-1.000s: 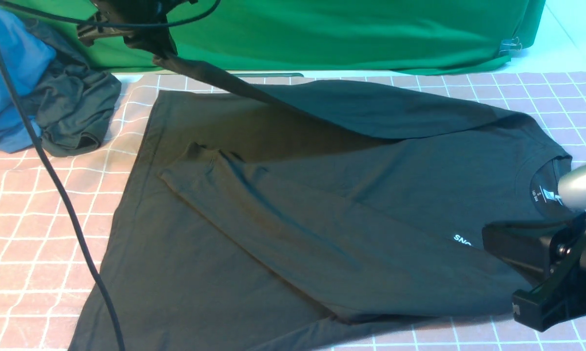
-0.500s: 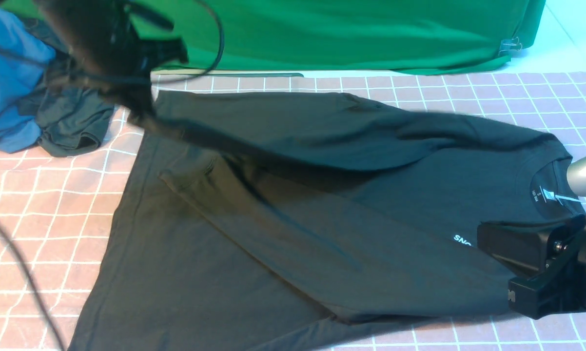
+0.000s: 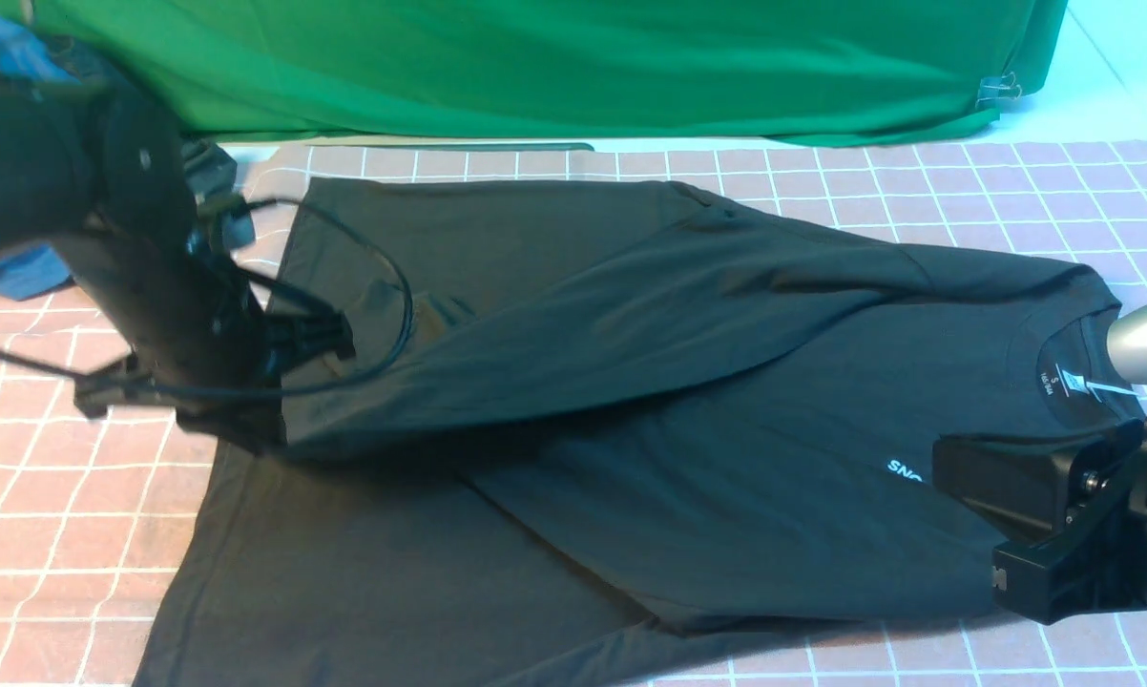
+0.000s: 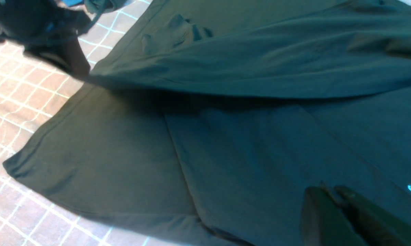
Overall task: Fold a long-sleeved shirt over a pink coffee tablecloth.
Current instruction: 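Fold the left side of the dark shirt inward over its body with the left gripper, then grasp the near edge of the shirt at its hem and shoulder corners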
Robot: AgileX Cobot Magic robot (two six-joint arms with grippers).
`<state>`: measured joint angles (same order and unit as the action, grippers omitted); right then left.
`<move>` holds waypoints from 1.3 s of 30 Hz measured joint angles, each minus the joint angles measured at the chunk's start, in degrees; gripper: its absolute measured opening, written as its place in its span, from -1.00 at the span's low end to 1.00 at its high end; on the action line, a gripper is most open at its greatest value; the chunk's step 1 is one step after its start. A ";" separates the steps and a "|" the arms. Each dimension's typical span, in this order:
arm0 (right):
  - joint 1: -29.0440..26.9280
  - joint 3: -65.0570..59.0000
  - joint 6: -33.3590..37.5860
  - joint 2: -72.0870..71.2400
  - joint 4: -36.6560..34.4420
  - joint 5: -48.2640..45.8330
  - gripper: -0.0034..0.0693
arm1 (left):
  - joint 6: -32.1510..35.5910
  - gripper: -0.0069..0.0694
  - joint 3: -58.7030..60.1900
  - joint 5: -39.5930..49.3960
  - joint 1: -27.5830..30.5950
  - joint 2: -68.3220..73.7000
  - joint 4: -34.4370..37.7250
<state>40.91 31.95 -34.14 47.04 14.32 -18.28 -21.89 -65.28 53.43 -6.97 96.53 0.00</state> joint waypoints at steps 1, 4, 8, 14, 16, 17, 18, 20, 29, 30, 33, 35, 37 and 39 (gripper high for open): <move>0.00 0.00 0.00 0.00 0.00 0.00 -0.70 | 0.00 -0.74 0.45 -0.28 0.00 0.00 0.00; 0.00 0.00 0.00 0.00 0.00 0.00 -0.69 | -0.04 -0.72 0.80 -0.61 0.00 -0.02 0.00; -0.40 0.00 0.00 0.00 0.03 -0.39 -0.68 | 0.48 -0.52 0.86 0.29 0.00 -0.02 -0.34; -4.78 3.77 1.28 0.00 0.59 -10.97 -0.68 | 1.33 0.05 0.93 1.93 0.00 -0.25 -3.14; -6.92 6.10 2.95 0.00 0.79 -15.32 -0.68 | 1.38 0.20 0.93 2.66 0.00 -0.66 -3.78; -8.13 7.39 4.07 0.00 0.79 -17.94 -0.68 | 1.42 0.25 0.93 3.11 0.00 -0.97 -3.84; -9.57 8.87 5.48 0.00 0.84 -21.26 -0.68 | 1.42 0.28 0.93 4.24 0.00 -1.46 -3.88; -11.60 10.71 6.80 0.00 0.84 -24.92 -0.68 | 1.42 0.30 1.02 6.51 0.00 -2.42 -3.94; -14.42 12.36 12.20 1.06 -4.12 -30.88 -0.68 | 0.79 -0.16 13.02 9.98 0.00 -13.80 0.50; -14.42 12.36 12.59 1.19 -4.71 -30.69 -0.68 | 0.55 -0.18 14.48 9.97 0.00 -15.09 0.65; -14.42 12.36 13.48 1.39 -5.93 -29.46 -0.68 | -0.78 -0.17 19.54 8.18 0.00 -19.28 0.40; -14.42 12.36 13.60 1.43 -6.38 -28.59 -0.68 | -1.20 -0.14 22.17 6.29 0.00 -21.01 0.00; -14.42 12.36 13.81 1.43 -6.87 -27.73 -0.67 | -1.39 0.00 26.30 2.75 0.00 -22.59 -1.53; -14.42 12.36 14.13 1.43 -7.09 -27.03 -0.66 | -1.46 0.13 29.32 -0.73 0.00 -22.76 -2.89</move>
<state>26.49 44.32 -20.01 48.47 7.22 -45.31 -23.35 -35.96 52.70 -6.97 73.77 -2.89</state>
